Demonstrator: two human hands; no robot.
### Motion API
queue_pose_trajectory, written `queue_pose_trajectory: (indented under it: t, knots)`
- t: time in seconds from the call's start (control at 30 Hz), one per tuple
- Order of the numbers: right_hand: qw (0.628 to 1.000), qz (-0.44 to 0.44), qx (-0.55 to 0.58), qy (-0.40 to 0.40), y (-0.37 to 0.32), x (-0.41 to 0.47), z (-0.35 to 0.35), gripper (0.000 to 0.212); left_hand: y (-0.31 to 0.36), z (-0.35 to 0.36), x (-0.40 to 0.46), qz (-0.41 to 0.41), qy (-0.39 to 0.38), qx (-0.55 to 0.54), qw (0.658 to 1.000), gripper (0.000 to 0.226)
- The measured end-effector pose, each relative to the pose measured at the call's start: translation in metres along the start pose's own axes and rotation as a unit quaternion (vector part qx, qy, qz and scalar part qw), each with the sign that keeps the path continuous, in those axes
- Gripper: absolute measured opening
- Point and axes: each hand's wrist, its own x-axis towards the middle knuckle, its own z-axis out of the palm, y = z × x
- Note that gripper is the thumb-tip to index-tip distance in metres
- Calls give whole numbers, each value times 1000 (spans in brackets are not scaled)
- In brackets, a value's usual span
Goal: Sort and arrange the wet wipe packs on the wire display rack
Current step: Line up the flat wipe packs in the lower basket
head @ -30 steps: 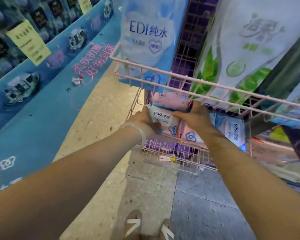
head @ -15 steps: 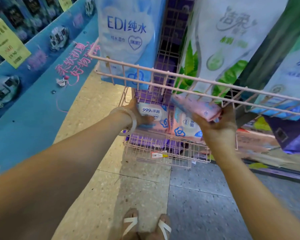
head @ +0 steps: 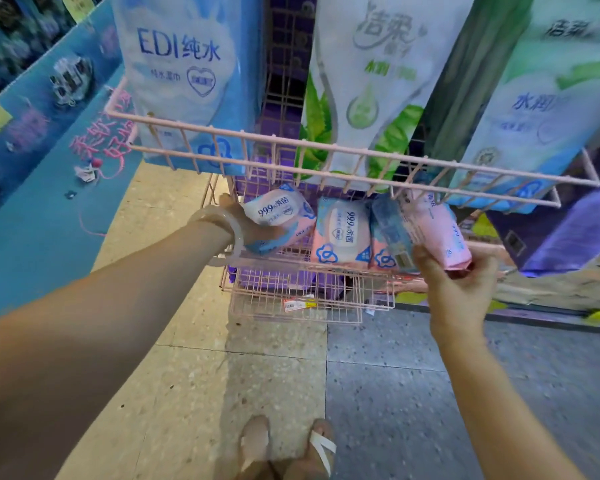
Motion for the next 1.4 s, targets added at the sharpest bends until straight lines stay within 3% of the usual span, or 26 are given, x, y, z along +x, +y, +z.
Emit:
queue_pose_trajectory:
  t: [0.1,0.23,0.33,0.4,0.47,0.53,0.6,0.63,0.7,0.77,0.9,1.0,1.23,1.4]
  knots:
    - [1000,4,1,-3,2,2,2,40,16,14,-6,87,34,126,988,123]
    - [1000,-16,-8,-25,3,3,4,43,20,5,5,182,73,220,955,98]
    - [999,-18,-9,-36,4,4,4,44,9,-14,14,310,63,317,894,73]
    - [998,-26,-24,-43,3,3,4,44,4,-15,11,321,65,350,878,80]
    - [998,-35,-32,-47,4,2,4,46,2,-9,2,294,103,268,912,84]
    - [997,-42,-40,-45,3,-1,4,47,1,2,-5,243,168,88,952,69]
    - [997,-43,-45,-38,1,-3,6,47,6,11,-8,133,203,-97,965,60]
    - [998,-42,-44,-36,0,-3,6,46,10,15,-7,81,197,-143,966,70]
    - [998,-39,-42,-34,-2,-2,7,47,16,25,-6,48,157,-70,984,100]
    - [998,-42,-41,-34,-5,-2,6,47,18,34,-5,81,127,33,988,113]
    - [997,-61,-47,-31,-9,-4,7,46,8,23,4,232,86,55,967,99]
    - [997,-66,-43,-20,-10,-7,13,47,-5,11,3,287,82,61,952,94]
    - [992,-91,-76,-41,-11,-10,16,53,-11,-9,9,247,74,-45,965,101]
    - [994,-88,-66,-19,-8,-5,9,49,-17,-14,8,269,43,-76,959,86]
